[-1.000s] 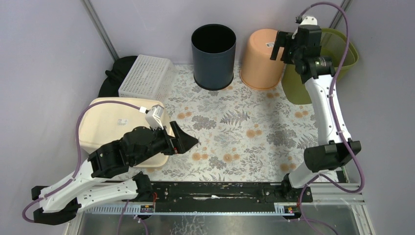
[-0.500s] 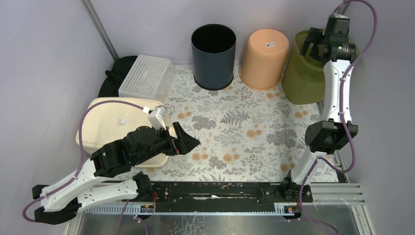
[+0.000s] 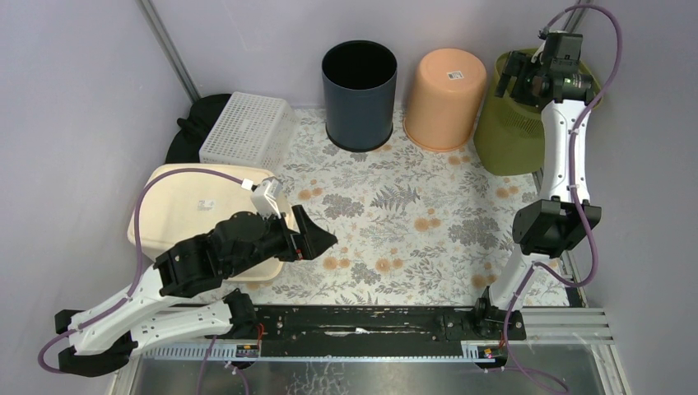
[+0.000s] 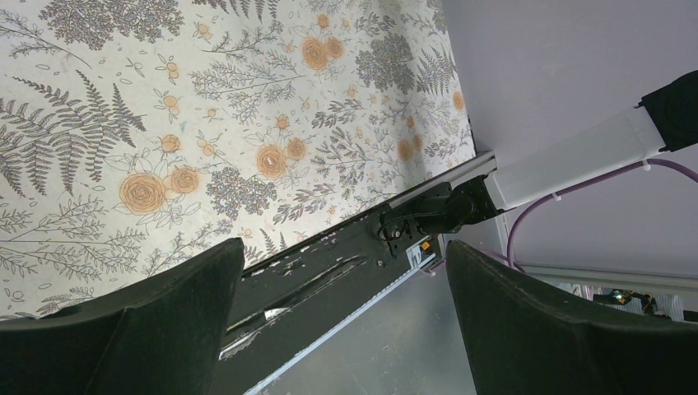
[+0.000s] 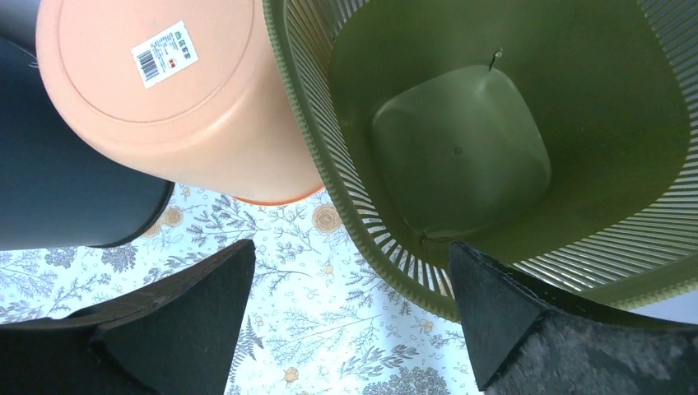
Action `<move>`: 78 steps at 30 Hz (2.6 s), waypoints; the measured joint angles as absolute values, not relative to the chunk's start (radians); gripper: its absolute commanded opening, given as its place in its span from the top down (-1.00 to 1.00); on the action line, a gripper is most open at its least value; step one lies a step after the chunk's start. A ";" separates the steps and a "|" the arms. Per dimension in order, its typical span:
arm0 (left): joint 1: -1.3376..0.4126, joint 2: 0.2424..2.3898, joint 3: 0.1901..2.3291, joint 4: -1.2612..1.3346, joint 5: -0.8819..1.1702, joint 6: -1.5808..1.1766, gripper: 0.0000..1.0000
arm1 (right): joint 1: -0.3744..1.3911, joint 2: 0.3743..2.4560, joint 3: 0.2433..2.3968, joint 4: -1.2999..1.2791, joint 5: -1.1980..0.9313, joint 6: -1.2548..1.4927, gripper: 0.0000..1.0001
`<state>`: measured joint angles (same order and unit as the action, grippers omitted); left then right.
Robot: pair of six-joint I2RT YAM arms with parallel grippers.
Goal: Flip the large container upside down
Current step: Move the container to the center of the board.
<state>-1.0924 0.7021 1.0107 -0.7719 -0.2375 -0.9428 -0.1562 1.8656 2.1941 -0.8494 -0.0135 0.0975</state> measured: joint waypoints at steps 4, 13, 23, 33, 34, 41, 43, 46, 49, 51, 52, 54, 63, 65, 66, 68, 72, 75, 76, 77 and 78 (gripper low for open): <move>-1.092 0.702 1.011 -0.772 -0.236 -0.943 -1.00 | -0.156 1.876 2.192 -0.859 -0.019 0.090 -0.77; -1.092 0.714 1.009 -0.771 -0.231 -0.940 -1.00 | -0.157 1.876 2.131 -0.858 -0.020 0.079 -0.52; -1.092 0.708 1.000 -0.770 -0.227 -0.939 -1.00 | -0.157 1.876 2.102 -0.864 -0.022 0.087 -0.32; -1.092 0.699 0.979 -0.764 -0.224 -0.939 -1.00 | -0.129 1.876 2.044 -0.913 -0.008 0.095 0.24; -1.092 0.698 0.978 -0.764 -0.224 -0.939 -1.00 | -0.125 1.876 2.044 -0.918 -0.001 0.097 0.34; -1.093 0.683 0.960 -0.757 -0.223 -0.940 -1.00 | -0.086 1.863 2.046 -0.932 0.072 0.081 0.76; -1.093 0.674 0.950 -0.753 -0.223 -0.941 -1.00 | -0.077 1.850 2.046 -0.948 0.089 0.082 0.80; -1.092 0.657 0.930 -0.749 -0.220 -0.945 -1.00 | -0.055 1.835 2.046 -0.987 0.096 0.084 0.81; -1.092 0.639 0.913 -0.749 -0.218 -0.950 -1.00 | -0.019 1.821 2.041 -1.022 0.101 0.087 0.82; -1.092 0.631 0.908 -0.749 -0.217 -0.951 -1.00 | 0.010 1.802 2.028 -1.045 0.113 0.094 0.82; -1.092 0.627 0.907 -0.749 -0.217 -0.951 -1.00 | 0.024 1.788 2.014 -1.053 0.115 0.098 0.84; -1.093 0.624 0.906 -0.749 -0.217 -0.951 -1.00 | 0.057 1.747 1.968 -1.069 0.117 0.106 0.86; -1.092 0.628 0.904 -0.735 -0.216 -0.950 -1.00 | 0.188 1.567 1.780 -1.114 0.112 0.139 0.88; -1.092 0.632 0.903 -0.732 -0.215 -0.950 -1.00 | 0.229 1.538 1.760 -1.136 0.112 0.152 0.86; -1.092 0.635 0.902 -0.730 -0.214 -0.950 -1.00 | 0.253 1.526 1.753 -1.148 0.111 0.160 0.85; -1.092 0.640 0.901 -0.727 -0.209 -0.950 -1.00 | 0.298 1.505 1.739 -1.171 0.103 0.175 0.83; -1.092 0.646 0.899 -0.712 -0.204 -0.950 -1.00 | 0.371 1.464 1.710 -1.203 0.084 0.197 0.82; -1.092 0.646 0.896 -0.709 -0.201 -0.950 -1.00 | 0.423 1.432 1.693 -1.220 0.082 0.221 0.82; -1.092 0.646 0.895 -0.708 -0.201 -0.950 -1.00 | 0.440 1.421 1.688 -1.225 0.081 0.231 0.81; -1.092 0.646 0.894 -0.707 -0.201 -0.950 -1.00 | 0.458 1.411 1.684 -1.229 0.080 0.239 0.81; -1.092 0.646 0.893 -0.707 -0.201 -0.950 -1.00 | 0.477 1.401 1.681 -1.234 0.081 0.249 0.80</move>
